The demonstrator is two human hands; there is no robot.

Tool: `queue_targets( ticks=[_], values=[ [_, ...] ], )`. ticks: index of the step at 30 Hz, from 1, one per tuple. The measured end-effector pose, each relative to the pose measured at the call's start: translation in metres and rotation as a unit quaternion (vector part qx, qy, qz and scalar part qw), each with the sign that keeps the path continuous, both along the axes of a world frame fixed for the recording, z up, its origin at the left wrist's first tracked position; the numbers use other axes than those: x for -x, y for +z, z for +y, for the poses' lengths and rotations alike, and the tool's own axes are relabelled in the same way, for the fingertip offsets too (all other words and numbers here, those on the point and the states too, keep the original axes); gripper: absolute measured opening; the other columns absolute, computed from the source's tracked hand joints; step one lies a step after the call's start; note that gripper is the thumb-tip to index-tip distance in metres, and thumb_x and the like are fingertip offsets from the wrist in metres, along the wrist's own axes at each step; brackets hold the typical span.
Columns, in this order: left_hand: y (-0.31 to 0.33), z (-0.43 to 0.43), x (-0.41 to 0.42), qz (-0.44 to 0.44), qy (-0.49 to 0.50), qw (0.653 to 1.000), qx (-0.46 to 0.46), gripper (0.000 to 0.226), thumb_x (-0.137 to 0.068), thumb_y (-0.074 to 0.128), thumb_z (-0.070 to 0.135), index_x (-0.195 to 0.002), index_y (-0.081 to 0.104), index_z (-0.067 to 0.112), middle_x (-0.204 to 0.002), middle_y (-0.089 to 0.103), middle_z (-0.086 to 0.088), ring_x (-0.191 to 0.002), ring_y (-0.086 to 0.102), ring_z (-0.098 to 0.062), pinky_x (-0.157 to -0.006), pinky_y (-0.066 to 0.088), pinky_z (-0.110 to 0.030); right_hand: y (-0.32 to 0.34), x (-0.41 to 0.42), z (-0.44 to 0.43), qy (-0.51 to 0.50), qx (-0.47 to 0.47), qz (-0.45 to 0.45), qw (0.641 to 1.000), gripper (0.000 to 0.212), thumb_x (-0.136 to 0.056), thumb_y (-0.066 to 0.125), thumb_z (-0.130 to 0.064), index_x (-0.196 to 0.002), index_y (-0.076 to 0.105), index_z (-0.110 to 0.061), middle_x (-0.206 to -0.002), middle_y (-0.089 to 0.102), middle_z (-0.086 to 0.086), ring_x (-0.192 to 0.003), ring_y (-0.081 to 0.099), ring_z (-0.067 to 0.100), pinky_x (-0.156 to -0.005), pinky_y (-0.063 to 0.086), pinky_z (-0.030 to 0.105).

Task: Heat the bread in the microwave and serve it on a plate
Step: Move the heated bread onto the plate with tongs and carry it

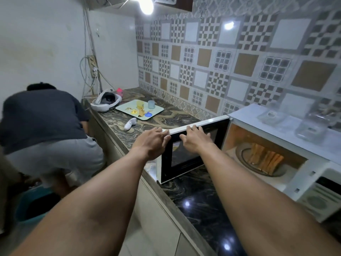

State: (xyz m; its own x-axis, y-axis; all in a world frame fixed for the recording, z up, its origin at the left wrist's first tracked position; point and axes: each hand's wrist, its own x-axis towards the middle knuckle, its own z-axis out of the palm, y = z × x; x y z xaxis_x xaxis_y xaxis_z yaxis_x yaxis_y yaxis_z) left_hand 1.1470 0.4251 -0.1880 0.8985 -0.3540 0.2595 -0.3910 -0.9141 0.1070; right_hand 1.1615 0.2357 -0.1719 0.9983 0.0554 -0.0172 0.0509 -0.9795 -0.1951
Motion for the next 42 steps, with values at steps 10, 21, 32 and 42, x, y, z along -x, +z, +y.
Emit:
queue_targets(
  ticks=[10, 21, 32, 42],
  values=[
    [0.002, 0.039, -0.039, -0.04, -0.111, 0.992, 0.052, 0.047, -0.106, 0.029, 0.047, -0.128, 0.064, 0.023, -0.135, 0.064, -0.004, -0.125, 0.057, -0.025, -0.097, 0.048, -0.038, 0.008, 0.003, 0.035, -0.119, 0.006, -0.012, 0.993, 0.05, -0.102, 0.03, -0.043, -0.139, 0.044, -0.012, -0.148, 0.039, 0.013, -0.14, 0.026, 0.032, -0.11, 0.022, 0.062],
    [-0.006, 0.102, -0.119, 0.017, -0.14, 0.99, -0.008, 0.058, -0.105, 0.025, 0.049, -0.156, 0.029, 0.023, -0.158, 0.036, -0.012, -0.15, 0.023, -0.028, -0.116, 0.025, -0.054, 0.026, -0.028, 0.113, -0.214, 0.028, -0.02, 0.976, 0.063, -0.102, 0.033, -0.045, -0.153, 0.026, -0.009, -0.161, 0.021, 0.016, -0.15, 0.011, 0.031, -0.117, 0.017, 0.057],
    [-0.022, 0.128, -0.201, 0.055, -0.129, 0.99, -0.018, 0.06, -0.104, 0.025, 0.05, -0.158, 0.022, 0.024, -0.159, 0.031, -0.012, -0.15, 0.022, -0.03, -0.116, 0.025, -0.056, 0.02, -0.12, 0.166, -0.209, 0.045, -0.031, 0.976, 0.07, -0.1, 0.041, -0.045, -0.156, 0.018, -0.009, -0.162, 0.016, 0.018, -0.15, 0.007, 0.034, -0.12, 0.008, 0.056],
    [-0.062, 0.15, -0.268, 0.103, -0.098, 0.989, -0.026, 0.058, -0.105, 0.025, 0.048, -0.158, 0.019, 0.026, -0.161, 0.028, -0.013, -0.149, 0.022, -0.031, -0.118, 0.022, -0.052, -0.032, -0.197, 0.186, -0.222, 0.002, -0.011, 0.975, 0.073, -0.097, 0.047, -0.031, -0.156, 0.012, -0.005, -0.161, 0.013, 0.024, -0.15, 0.007, 0.038, -0.12, 0.011, 0.054]
  ],
)
